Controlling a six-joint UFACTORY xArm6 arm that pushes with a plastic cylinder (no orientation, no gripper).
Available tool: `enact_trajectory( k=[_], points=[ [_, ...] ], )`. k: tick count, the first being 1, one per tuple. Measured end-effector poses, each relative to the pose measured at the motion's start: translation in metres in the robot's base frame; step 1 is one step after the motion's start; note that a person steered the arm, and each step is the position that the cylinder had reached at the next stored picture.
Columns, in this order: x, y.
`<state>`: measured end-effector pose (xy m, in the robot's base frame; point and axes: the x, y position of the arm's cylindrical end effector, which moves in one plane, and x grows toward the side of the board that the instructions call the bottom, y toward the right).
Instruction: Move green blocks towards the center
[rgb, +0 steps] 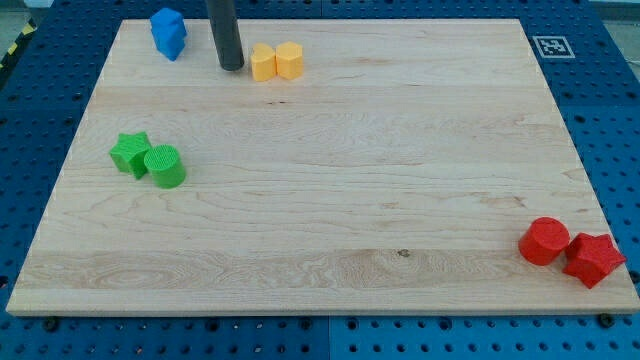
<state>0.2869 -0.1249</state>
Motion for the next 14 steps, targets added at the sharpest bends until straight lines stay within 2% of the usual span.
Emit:
enact_trajectory(
  k=[1,3,4,6,8,9,11,12,14],
  points=[
    [0.001,-0.001],
    [0.038,-0.052],
    [0.042,-0.053],
    [0.057,-0.100],
    [0.109,-0.135],
    [0.144,-0.131],
    [0.219,-0.059],
    [0.226,-0.034],
    [0.206,-0.089]
  ],
)
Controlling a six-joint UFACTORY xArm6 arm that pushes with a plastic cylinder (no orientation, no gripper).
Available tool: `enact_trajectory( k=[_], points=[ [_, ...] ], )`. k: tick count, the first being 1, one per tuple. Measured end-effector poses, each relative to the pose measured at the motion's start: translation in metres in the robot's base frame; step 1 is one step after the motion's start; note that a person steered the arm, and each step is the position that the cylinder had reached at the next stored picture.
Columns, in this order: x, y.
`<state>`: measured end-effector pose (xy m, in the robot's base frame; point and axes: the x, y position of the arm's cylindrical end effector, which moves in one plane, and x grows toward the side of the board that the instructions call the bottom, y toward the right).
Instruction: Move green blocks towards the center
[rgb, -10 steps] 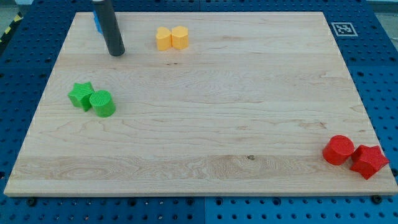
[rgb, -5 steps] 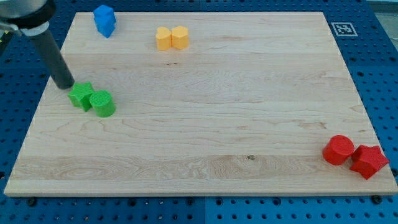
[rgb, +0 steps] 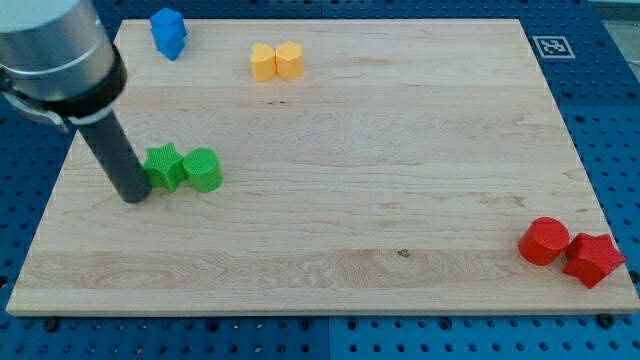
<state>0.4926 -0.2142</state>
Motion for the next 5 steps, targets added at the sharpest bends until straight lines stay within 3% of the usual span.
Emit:
enact_trajectory(
  k=[1,3,4,5],
  points=[
    [-0.021,0.004],
    [-0.012,0.117],
    [-0.026,0.129],
    [-0.076,0.146]
  ],
)
